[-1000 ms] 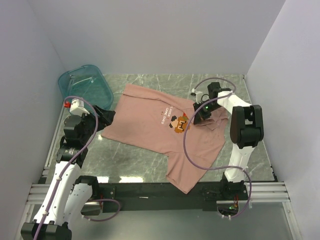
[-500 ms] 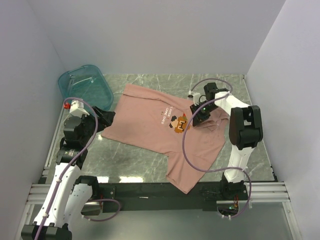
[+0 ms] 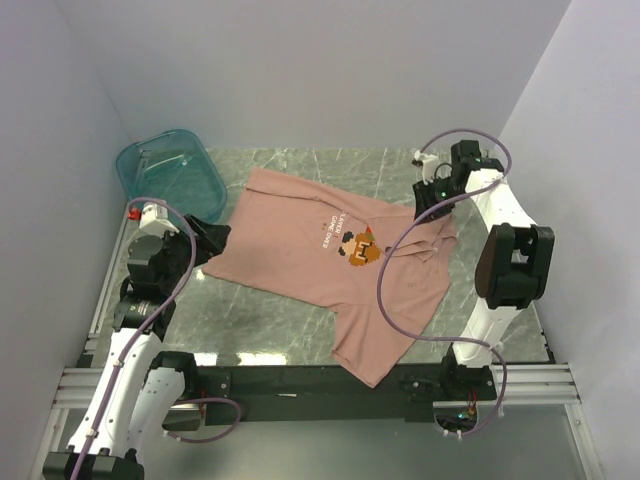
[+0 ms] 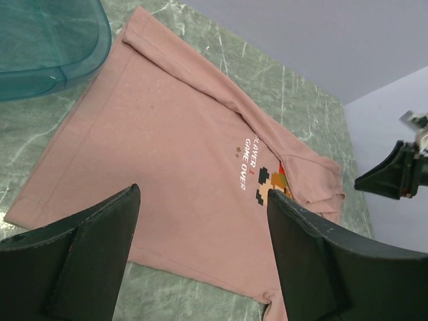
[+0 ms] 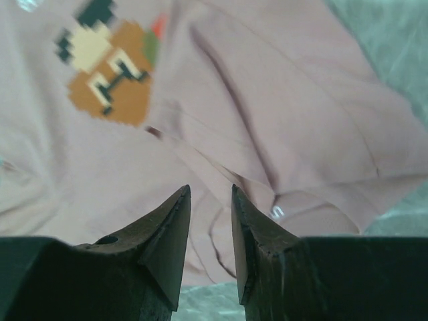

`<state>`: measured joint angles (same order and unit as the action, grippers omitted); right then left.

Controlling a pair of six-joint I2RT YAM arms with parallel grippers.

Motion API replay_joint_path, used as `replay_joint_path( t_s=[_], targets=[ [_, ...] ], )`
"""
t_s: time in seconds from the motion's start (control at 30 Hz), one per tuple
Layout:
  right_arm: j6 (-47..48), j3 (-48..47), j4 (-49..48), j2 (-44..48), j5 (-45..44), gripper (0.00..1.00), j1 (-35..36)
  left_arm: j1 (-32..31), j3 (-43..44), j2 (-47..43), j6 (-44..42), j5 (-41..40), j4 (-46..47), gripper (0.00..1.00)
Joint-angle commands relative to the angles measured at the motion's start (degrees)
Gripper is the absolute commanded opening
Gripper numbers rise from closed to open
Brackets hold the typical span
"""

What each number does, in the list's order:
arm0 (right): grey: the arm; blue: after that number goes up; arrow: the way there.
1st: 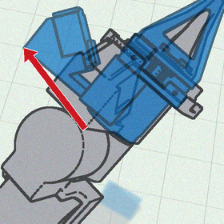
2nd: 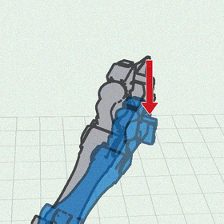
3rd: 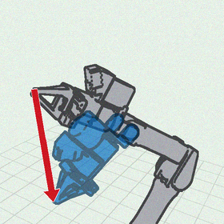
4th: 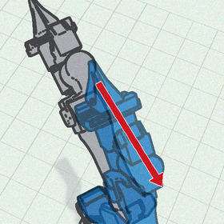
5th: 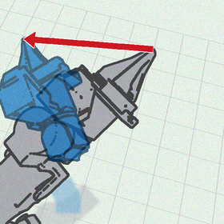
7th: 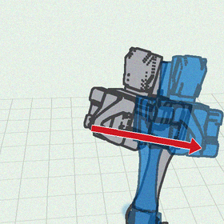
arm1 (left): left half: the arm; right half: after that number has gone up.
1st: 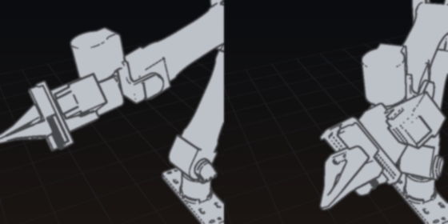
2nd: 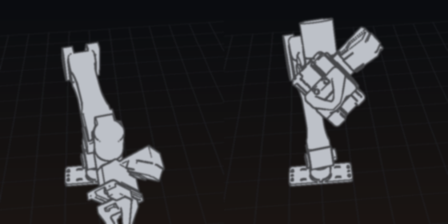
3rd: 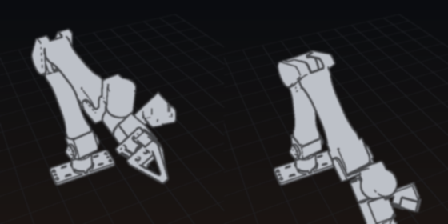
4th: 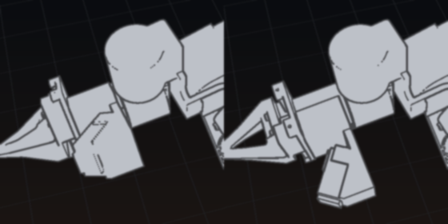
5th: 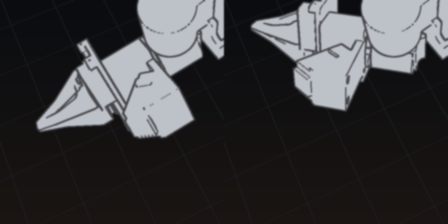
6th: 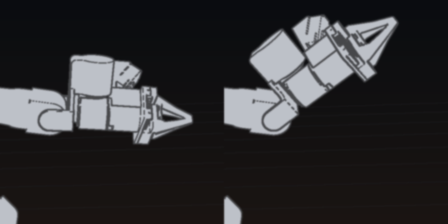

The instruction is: Fold and stack the t-shirts

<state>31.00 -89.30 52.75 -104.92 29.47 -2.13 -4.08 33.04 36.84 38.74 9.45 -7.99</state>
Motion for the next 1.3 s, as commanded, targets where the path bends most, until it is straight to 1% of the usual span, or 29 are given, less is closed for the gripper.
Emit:
replay_joint_path(
  t_s=[0.0, 0.13, 0.17, 0.2, 0.3, 0.47, 0.5, 0.63, 1.03, 1.1, 1.17, 1.2, 1.27],
  targets=[
    [3.1, 2.6, 2.2, -1.3, -2.3, 0.38, -0.3, 0.3, -0.9, -1.5, 1.0, 0.8, 2.0, 0.82],
    [7.8, 6.1, 2.1, 0.3, -2.7, 0.4, 1.9, 0.3, -2.5, -1.9, 2.0, 1.4, 3.2, 0.82],
    [8.2, 6.9, 1.4, 1.5, -3.7, 0.41, 4.1, 0.3, -2.9, -1.8, 2.5, 1.6, 3.9, 0.82],
    [8.4, 8.2, 0.0, 2.0, -4.1, 0.41, 4.9, 0.3, -3.1, -1.6, 2.7, 1.8, 3.9, 0.82],
    [5.9, 9.1, -3.5, 1.9, -7.5, 0.41, 8.2, 0.3, -3.1, -1.2, 2.7, 2.1, 4.4, 0.82],
    [0.8, 8.0, -6.5, -1.3, -11.7, 0.42, 12.5, 0.2, -2.9, -1.4, 2.6, 2.1, 3.9, 0.82],
    [0.6, 8.0, -7.4, -1.6, -13.2, 0.42, 14.2, 0.3, -2.9, -1.7, 2.7, 1.9, 3.8, 0.82],
    [-0.7, 7.6, -9.0, -3.1, -16.7, 0.42, 16.6, 0.3, -3.3, -2.3, 2.9, 1.9, 3.3, 0.82],
    [-1.0, 6.0, -9.1, -7.1, -19.7, 0.42, 17.9, 0.3, -3.8, -2.7, 3.1, 1.8, 3.4, 0.82],
    [-0.9, 5.7, -9.4, -7.3, -19.6, 0.4, 18.0, 0.2, -3.7, -2.8, 2.8, 1.6, 3.2, 0.82],
    [-0.9, 5.5, -9.2, -7.7, -19.3, 0.33, 18.0, 0.3, -3.8, -2.8, 2.8, 1.5, 3.1, 0.82],
    [-0.8, 4.8, -8.7, -7.7, -18.4, 0.24, 18.0, 0.3, -3.7, -3.1, 2.7, 1.4, 3.0, 0.82],
    [-0.5, 4.3, -8.2, -7.4, -17.4, 0.15, 18.3, 0.3, -3.7, -3.1, 2.7, 1.4, 2.9, 0.82]
  ],
)
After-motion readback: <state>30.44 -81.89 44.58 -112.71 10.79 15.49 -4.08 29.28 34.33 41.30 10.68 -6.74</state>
